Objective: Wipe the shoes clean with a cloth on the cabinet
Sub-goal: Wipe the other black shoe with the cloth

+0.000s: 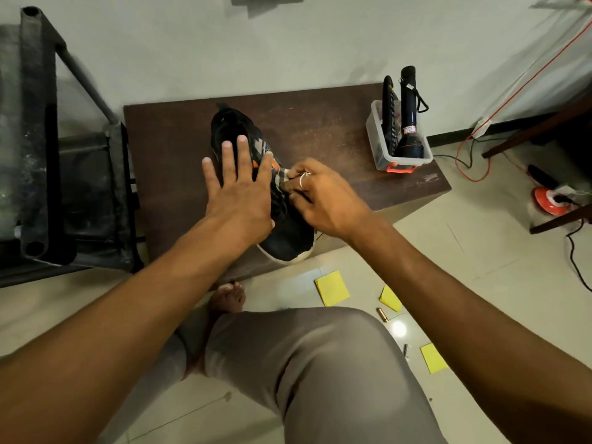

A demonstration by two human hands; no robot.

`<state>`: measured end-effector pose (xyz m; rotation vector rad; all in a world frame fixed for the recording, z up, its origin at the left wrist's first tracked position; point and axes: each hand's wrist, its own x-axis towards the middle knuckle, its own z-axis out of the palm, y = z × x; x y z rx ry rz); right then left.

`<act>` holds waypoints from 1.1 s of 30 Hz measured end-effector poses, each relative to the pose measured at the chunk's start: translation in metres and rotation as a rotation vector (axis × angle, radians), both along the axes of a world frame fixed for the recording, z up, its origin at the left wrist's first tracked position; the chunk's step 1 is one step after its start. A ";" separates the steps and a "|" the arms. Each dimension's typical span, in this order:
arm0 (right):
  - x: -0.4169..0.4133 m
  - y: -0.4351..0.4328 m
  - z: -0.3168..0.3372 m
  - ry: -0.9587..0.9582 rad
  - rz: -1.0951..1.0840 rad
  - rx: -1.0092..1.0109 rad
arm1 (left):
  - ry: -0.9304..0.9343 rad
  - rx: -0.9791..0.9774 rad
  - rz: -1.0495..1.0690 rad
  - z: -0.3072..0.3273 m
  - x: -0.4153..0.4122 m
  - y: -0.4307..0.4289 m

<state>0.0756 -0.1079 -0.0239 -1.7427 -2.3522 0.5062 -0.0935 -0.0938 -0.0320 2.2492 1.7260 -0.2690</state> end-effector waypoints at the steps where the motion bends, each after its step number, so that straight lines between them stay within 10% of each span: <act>1: 0.000 -0.002 -0.004 0.008 -0.017 -0.013 | -0.011 -0.010 0.003 -0.001 -0.001 0.002; 33: -0.019 0.035 -0.009 -0.103 0.110 0.234 | -0.091 -0.048 -0.078 0.003 -0.015 0.017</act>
